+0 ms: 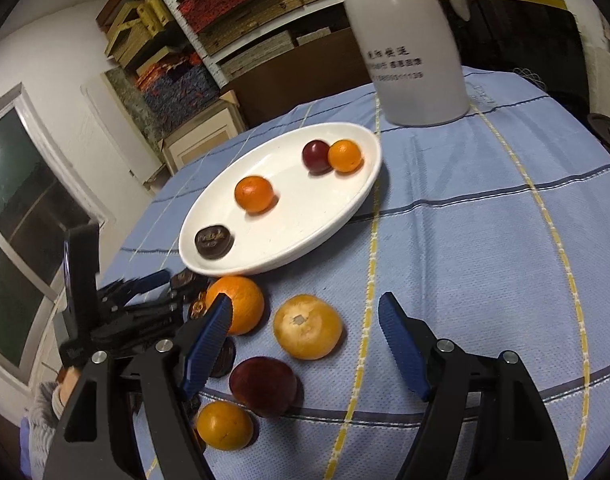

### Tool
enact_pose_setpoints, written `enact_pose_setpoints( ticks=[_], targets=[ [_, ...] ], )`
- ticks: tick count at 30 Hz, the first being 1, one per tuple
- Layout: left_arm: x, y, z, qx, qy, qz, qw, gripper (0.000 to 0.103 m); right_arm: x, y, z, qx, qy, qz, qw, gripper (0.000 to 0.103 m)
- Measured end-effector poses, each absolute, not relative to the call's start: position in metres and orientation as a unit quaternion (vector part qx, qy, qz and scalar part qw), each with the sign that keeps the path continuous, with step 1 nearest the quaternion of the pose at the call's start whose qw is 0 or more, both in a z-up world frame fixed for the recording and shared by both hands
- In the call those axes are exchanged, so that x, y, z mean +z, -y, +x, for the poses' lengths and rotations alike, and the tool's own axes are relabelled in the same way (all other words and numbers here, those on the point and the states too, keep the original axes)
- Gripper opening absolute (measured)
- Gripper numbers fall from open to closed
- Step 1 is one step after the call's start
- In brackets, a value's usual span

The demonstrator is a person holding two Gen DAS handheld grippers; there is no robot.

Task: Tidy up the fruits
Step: 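Move right tool to the pale yellow citrus while left reaches another dark fruit, then grasp and lift the pale citrus with right tool while left lifts dark fruit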

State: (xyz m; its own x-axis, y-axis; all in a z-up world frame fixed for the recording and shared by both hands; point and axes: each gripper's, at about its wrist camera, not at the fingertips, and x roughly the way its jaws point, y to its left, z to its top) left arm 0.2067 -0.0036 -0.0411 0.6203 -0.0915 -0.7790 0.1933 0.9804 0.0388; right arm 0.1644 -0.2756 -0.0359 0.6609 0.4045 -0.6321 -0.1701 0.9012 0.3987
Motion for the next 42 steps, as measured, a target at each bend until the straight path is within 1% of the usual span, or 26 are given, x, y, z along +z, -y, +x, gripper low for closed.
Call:
enact_pose_setpoints(
  ticks=[1, 2, 8, 10, 12, 13, 14, 18, 20, 24, 29, 34, 38, 42],
  targets=[
    [-0.041, 0.003, 0.206, -0.089, -0.429, 0.053, 0.897, 0.047, -0.037, 0.273, 0.164, 0.163, -0.382, 0.149, 0.898, 0.076],
    [-0.040, 0.005, 0.204, -0.093, -0.427, 0.058, 0.898, 0.043, -0.038, 0.269, 0.164, 0.165, -0.385, 0.141, 0.897, 0.076],
    [-0.041, 0.008, 0.191, -0.096, -0.424, 0.067, 0.898, 0.043, -0.045, 0.256, 0.165, 0.165, -0.395, 0.112, 0.897, 0.076],
    [-0.040, 0.006, 0.186, -0.091, -0.424, 0.065, 0.899, 0.043, -0.047, 0.256, 0.167, 0.158, -0.395, 0.110, 0.898, 0.072],
    [-0.039, 0.002, 0.183, -0.088, -0.424, 0.057, 0.900, 0.043, -0.049, 0.256, 0.170, 0.158, -0.399, 0.113, 0.896, 0.061],
    [-0.038, 0.000, 0.182, -0.087, -0.423, 0.055, 0.900, 0.043, -0.050, 0.256, 0.172, 0.159, -0.401, 0.115, 0.895, 0.058],
    [-0.038, -0.001, 0.181, -0.086, -0.422, 0.053, 0.901, 0.043, -0.053, 0.256, 0.174, 0.160, -0.405, 0.116, 0.893, 0.053],
    [-0.037, -0.005, 0.177, -0.085, -0.421, 0.048, 0.902, 0.043, -0.061, 0.252, 0.178, 0.161, -0.419, 0.113, 0.887, 0.047],
    [-0.038, -0.005, 0.176, -0.085, -0.421, 0.047, 0.902, 0.043, -0.061, 0.253, 0.179, 0.163, -0.416, 0.115, 0.887, 0.042],
    [-0.034, -0.006, 0.172, -0.089, -0.416, 0.039, 0.904, 0.043, -0.058, 0.256, 0.176, 0.168, -0.409, 0.124, 0.888, 0.041],
    [-0.022, -0.013, 0.156, -0.086, -0.398, 0.022, 0.913, 0.043, -0.039, 0.273, 0.163, 0.158, -0.368, 0.145, 0.905, 0.041],
    [0.009, -0.020, 0.135, -0.084, -0.361, 0.009, 0.929, 0.043, -0.020, 0.289, 0.145, 0.146, -0.325, 0.164, 0.920, 0.041],
    [0.045, -0.017, 0.154, -0.093, -0.346, 0.004, 0.934, 0.043, 0.010, 0.290, 0.147, 0.153, -0.301, 0.164, 0.927, 0.041],
    [0.061, -0.003, 0.187, -0.088, -0.340, 0.016, 0.936, 0.043, 0.042, 0.279, 0.172, 0.164, -0.289, 0.154, 0.931, 0.041]
  ],
)
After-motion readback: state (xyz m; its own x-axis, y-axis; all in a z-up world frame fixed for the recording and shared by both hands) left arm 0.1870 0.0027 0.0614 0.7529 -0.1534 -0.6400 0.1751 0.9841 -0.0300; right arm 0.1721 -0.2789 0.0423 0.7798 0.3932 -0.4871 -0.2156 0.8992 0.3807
